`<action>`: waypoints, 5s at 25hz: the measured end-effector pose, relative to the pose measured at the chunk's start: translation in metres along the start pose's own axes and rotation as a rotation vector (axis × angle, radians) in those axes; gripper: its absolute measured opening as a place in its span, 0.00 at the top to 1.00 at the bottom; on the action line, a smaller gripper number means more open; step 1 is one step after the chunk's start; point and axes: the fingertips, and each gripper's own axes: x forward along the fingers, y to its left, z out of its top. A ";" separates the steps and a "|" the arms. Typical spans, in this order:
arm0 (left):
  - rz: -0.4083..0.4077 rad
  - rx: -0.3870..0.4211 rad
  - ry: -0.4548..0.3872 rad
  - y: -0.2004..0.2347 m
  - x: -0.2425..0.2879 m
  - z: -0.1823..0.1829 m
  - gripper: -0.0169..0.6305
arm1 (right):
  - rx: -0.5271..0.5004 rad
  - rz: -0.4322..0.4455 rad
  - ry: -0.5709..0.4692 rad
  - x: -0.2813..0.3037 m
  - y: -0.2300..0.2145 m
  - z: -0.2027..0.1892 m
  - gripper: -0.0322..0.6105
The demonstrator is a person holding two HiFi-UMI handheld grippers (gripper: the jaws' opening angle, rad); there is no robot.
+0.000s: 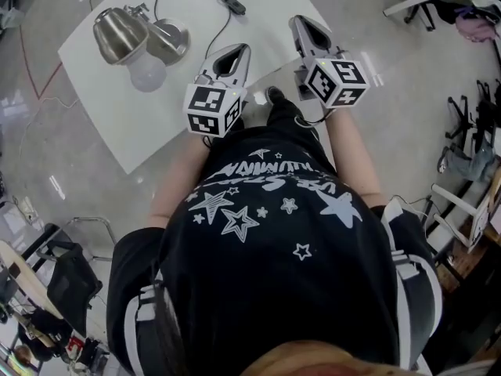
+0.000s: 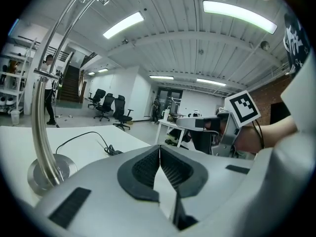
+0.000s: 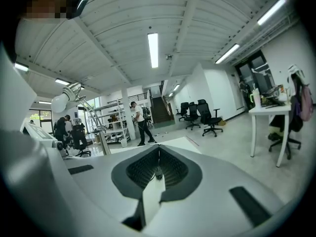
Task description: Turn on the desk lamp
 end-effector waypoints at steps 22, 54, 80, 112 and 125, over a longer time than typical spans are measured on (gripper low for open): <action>0.431 -0.131 0.022 0.053 0.094 -0.009 0.95 | -0.049 0.413 0.129 0.121 -0.054 0.017 0.94; 0.841 -0.325 0.158 0.142 0.140 -0.085 0.73 | -0.053 0.589 0.312 0.177 -0.080 -0.033 0.94; 0.807 -0.329 0.219 0.148 0.130 -0.092 0.77 | -0.215 0.863 0.488 0.184 0.002 -0.074 0.94; 0.783 -0.344 0.244 0.148 0.129 -0.096 0.77 | -0.435 1.003 0.786 0.216 0.043 -0.137 0.94; 0.781 -0.349 0.249 0.148 0.128 -0.097 0.77 | -0.489 1.042 0.859 0.200 0.045 -0.140 0.94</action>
